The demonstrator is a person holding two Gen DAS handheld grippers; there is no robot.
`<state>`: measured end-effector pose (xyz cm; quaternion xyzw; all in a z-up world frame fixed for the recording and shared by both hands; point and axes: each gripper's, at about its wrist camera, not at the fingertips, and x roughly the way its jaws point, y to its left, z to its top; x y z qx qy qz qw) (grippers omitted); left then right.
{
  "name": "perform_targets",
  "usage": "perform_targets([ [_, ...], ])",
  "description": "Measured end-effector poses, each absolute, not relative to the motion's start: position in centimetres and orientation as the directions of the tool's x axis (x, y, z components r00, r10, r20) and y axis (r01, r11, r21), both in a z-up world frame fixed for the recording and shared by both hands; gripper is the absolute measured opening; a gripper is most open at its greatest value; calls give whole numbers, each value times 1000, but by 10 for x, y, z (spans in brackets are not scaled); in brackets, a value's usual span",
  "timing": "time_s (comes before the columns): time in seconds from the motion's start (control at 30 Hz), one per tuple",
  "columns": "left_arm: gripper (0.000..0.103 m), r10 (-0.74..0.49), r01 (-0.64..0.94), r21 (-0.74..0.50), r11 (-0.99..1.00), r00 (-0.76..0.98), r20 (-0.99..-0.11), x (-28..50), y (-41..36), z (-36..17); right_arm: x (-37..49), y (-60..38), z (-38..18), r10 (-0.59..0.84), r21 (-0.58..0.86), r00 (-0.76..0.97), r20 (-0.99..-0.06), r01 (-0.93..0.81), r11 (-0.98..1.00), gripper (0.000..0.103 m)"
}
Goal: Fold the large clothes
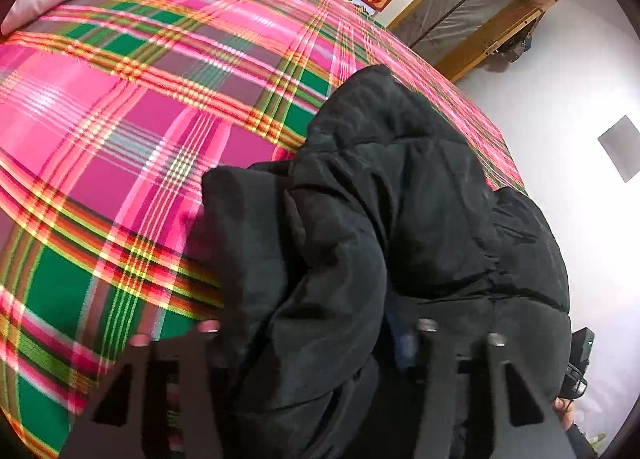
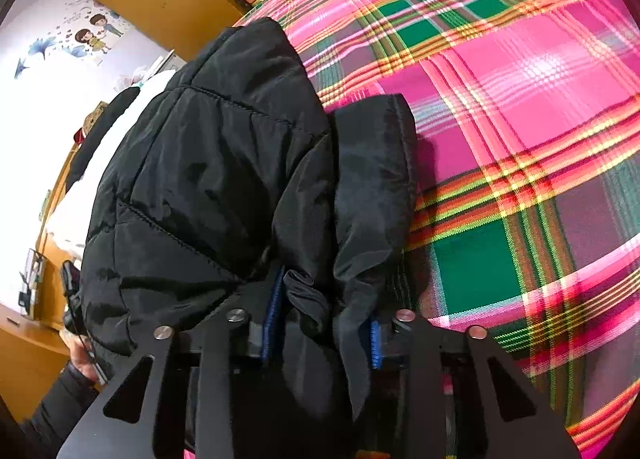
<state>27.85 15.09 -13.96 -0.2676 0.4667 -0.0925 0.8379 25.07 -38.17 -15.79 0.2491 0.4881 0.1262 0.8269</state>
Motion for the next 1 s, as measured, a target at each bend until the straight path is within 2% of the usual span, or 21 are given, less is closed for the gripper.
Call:
perform_targets([
  [0.1,35,-368,-92,-499,862,563,-740,273,145,-125,249,-379,-149,431,514,497,-753,35,857,24],
  [0.23,29,-341,-101,-487,868,593,-730,261,145,-106,244,-378,-132,419,503,514,-748,28,864,20],
  [0.7,27,-359,-29,-503,864,665,-655,226,145,-35,219,-379,-73,443,518,572,-691,-36,855,18],
  [1.0,27,-320,-18,-472,881,711,-625,245,176,3,254,-345,-50,482,543,591,-647,-87,835,19],
])
